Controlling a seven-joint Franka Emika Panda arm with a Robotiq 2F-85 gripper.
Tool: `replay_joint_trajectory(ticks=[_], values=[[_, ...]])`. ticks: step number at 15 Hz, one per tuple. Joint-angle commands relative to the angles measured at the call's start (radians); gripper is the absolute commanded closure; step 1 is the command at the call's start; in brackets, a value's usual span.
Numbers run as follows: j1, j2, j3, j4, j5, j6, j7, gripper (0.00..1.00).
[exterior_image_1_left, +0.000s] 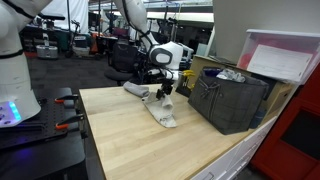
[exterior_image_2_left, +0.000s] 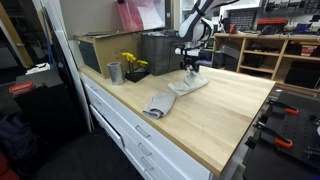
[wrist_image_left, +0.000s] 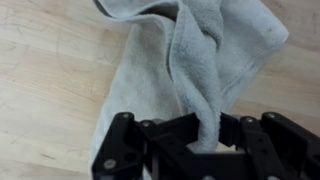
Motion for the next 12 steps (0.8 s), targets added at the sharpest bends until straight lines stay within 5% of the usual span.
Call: replay_joint_trajectory(ticks=[1,6,7,12], values=[[-0.005,0.031,-0.044,0.068,-0.054,-0.07,0.141,1.0],[-0.018,0.059,-0.063,0.103,-0.109,-0.14,0.241,1.0],[-0.014,0.066,-0.069,0.111,-0.129,-0.154,0.263,0.75],[0.041,0.074,-0.1,0.115,-0.276,-0.159,0.368,0.45]])
